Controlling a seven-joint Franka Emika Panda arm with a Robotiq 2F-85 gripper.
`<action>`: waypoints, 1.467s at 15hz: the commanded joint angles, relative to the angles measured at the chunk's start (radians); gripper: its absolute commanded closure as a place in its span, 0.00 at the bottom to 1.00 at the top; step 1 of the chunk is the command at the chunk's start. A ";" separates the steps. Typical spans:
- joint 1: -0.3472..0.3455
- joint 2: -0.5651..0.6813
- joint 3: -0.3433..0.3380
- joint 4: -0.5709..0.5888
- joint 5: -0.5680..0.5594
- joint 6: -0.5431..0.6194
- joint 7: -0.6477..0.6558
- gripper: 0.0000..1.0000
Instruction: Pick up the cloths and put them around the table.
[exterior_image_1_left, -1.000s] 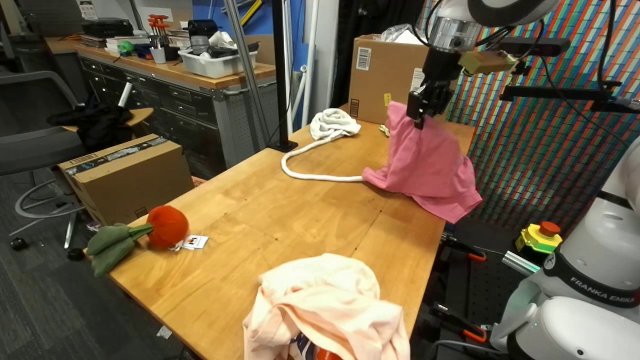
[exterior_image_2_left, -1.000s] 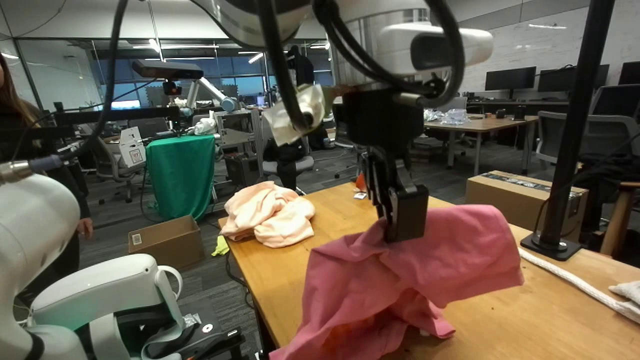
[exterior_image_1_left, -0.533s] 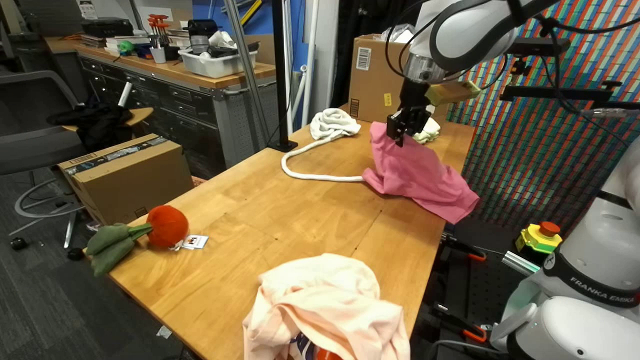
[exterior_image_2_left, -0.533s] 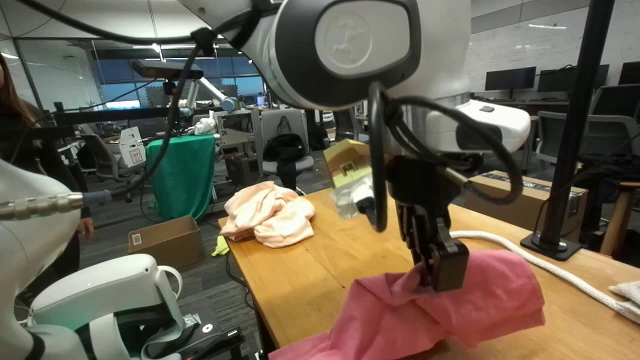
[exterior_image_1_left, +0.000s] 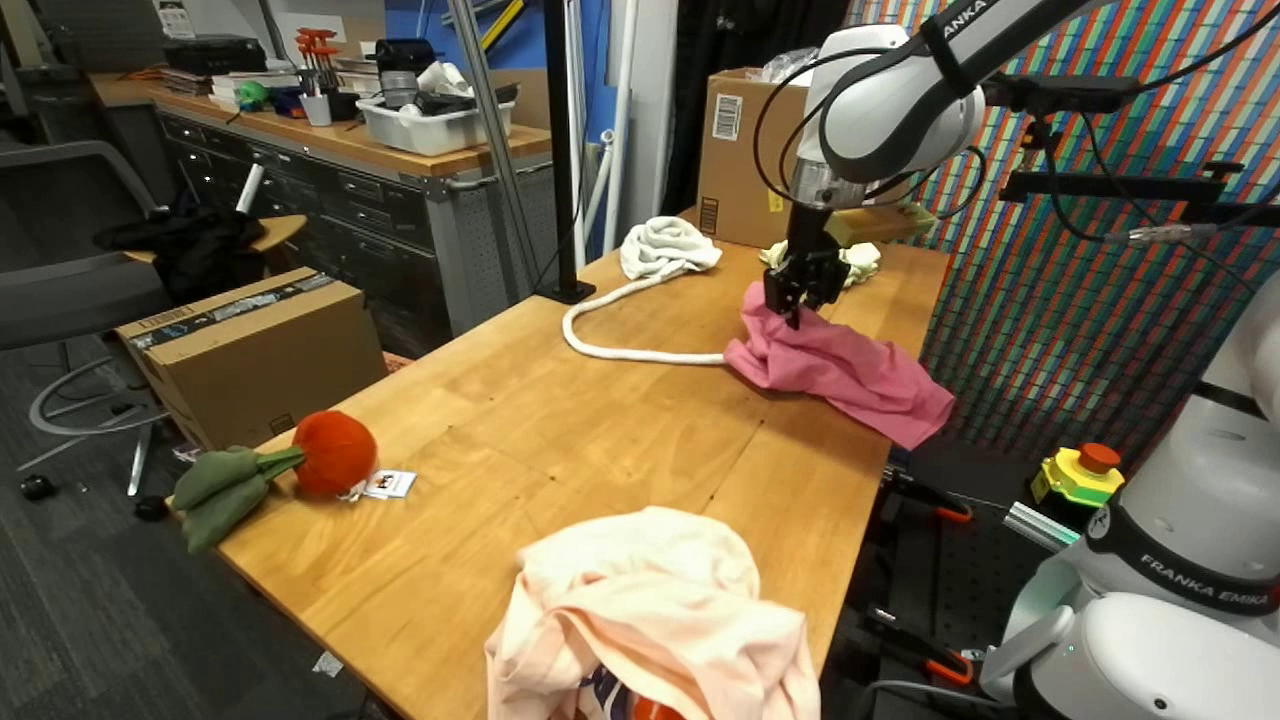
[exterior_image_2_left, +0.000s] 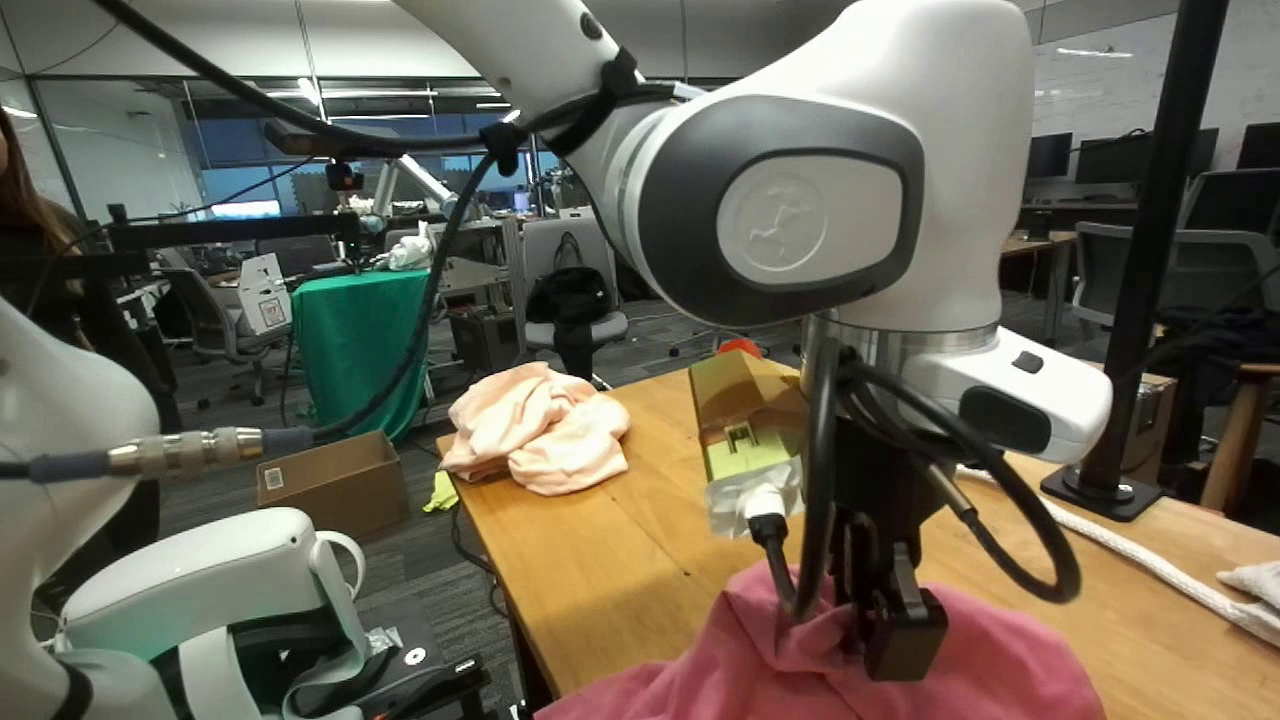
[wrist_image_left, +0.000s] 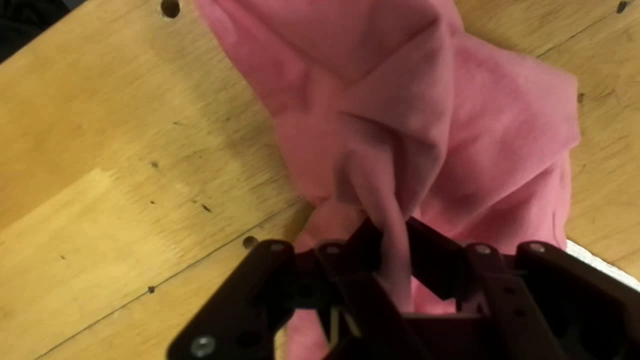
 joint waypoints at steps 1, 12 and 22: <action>0.020 0.009 -0.018 0.034 0.022 -0.051 -0.014 0.60; 0.048 -0.044 0.024 0.105 -0.104 -0.112 0.038 0.00; 0.150 0.034 0.076 0.243 -0.115 -0.136 -0.124 0.00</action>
